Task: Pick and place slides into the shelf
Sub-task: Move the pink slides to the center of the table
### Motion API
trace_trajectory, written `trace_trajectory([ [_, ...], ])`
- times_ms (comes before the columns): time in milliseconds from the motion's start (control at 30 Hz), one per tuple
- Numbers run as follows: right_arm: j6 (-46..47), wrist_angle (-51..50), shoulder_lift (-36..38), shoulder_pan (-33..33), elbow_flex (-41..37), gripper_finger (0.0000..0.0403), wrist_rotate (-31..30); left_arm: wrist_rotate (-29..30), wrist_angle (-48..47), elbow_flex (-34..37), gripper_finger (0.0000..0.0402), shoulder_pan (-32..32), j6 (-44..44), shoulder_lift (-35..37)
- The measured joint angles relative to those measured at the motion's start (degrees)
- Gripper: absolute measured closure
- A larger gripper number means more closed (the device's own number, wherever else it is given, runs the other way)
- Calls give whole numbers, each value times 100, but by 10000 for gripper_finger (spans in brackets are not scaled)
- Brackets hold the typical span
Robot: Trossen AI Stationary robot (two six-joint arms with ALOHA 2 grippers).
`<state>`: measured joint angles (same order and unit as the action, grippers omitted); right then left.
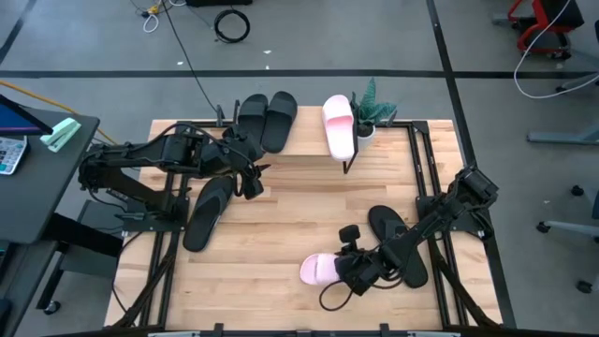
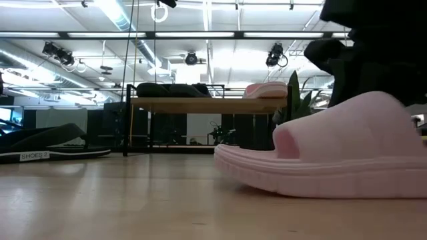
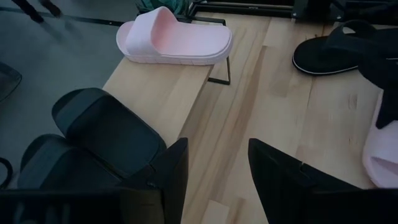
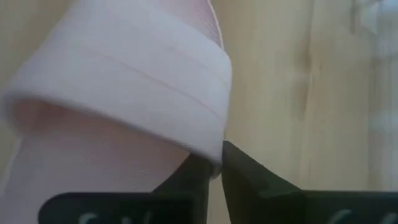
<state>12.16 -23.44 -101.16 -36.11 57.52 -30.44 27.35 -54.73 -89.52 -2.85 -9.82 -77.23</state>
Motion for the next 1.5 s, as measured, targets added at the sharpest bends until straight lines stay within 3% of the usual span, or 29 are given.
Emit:
trace_trajectory([
  [200,314,188,0,105,0,363,-32,-1,-1,0,230,0,0,0],
  [300,703,275,0,202,0,387,-84,-1,1,0,230,0,0,0],
  [500,1238,239,93,208,0,393,-790,1,86,0,230,0,-4,-28],
  [600,1637,58,363,207,0,394,-1246,1,218,2,230,10,82,-116],
  [767,2487,-941,1147,208,2,395,-2498,1,601,2,230,61,761,-422],
  [900,3416,-1771,1932,251,4,395,-3387,2,1286,2,230,238,250,-803],
  [1033,3593,-2194,2610,397,7,395,-4159,3,1947,2,230,485,1000,-1278],
  [1267,3220,-2213,3379,1247,7,395,-5561,-9,2848,4,230,1139,1987,-2052],
  [1333,3021,-2173,3479,1585,7,395,-5901,-248,3300,4,230,1328,2174,-2204],
  [1500,2894,-2168,3617,2515,7,395,-5878,-1247,4478,4,230,1851,2220,-2578],
])
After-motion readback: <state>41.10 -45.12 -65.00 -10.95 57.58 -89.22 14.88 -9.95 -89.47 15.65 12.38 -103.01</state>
